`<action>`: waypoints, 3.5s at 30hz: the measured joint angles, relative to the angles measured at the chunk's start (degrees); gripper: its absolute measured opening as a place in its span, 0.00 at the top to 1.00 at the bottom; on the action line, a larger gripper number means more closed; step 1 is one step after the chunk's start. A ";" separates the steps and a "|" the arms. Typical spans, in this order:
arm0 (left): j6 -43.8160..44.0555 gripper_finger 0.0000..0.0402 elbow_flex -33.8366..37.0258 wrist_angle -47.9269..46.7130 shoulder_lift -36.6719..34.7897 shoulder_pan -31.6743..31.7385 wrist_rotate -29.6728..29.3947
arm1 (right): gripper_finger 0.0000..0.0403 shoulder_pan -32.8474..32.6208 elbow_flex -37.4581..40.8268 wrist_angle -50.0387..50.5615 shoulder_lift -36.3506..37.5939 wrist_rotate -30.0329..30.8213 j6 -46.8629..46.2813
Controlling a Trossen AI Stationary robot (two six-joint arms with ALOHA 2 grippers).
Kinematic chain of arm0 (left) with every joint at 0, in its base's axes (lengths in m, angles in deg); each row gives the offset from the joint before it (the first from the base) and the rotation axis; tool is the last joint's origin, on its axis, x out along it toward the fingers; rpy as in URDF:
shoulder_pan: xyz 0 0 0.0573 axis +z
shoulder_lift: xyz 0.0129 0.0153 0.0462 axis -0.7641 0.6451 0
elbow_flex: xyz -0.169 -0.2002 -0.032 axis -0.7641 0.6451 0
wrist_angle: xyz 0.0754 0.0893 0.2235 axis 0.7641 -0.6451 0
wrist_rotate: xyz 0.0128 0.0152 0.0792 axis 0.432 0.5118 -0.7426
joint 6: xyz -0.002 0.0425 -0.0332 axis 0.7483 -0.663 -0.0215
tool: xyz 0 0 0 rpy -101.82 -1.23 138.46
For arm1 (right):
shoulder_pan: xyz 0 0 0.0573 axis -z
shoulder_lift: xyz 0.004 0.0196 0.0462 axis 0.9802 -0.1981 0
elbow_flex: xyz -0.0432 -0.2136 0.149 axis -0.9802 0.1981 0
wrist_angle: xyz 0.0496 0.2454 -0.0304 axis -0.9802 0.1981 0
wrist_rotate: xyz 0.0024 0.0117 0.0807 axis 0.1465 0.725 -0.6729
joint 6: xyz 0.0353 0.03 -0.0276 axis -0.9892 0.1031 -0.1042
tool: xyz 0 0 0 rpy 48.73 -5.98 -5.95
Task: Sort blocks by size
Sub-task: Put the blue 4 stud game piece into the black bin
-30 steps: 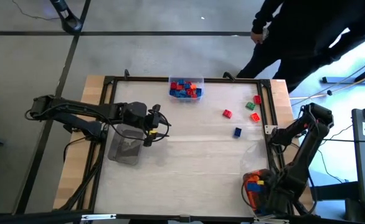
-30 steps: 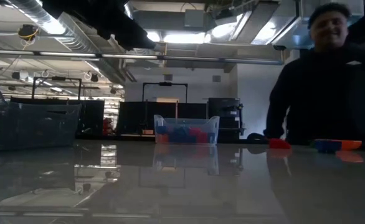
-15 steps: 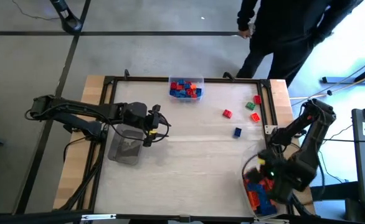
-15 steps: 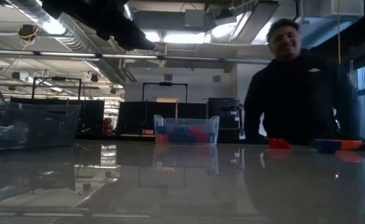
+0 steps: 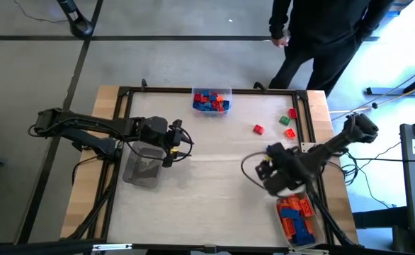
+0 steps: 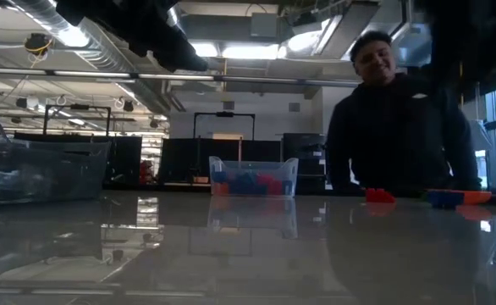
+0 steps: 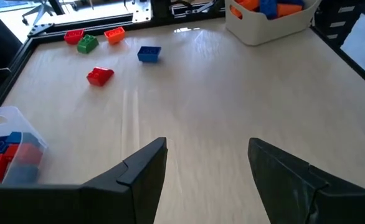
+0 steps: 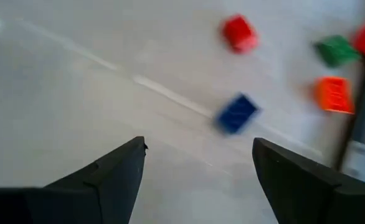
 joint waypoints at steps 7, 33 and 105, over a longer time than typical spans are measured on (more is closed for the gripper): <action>3.03 0.47 0.00 -1.41 0.00 0.00 0.00 | 0.27 12.58 12.62 -1.90 0.42 -9.28 -1.43; 3.08 0.47 0.02 -1.62 -0.01 0.00 0.00 | 0.27 26.62 33.35 -35.15 1.27 -9.29 6.56; 13.07 0.47 0.07 -1.75 -21.03 -0.04 -0.64 | 0.63 31.50 -38.38 -110.11 -60.08 -22.86 90.91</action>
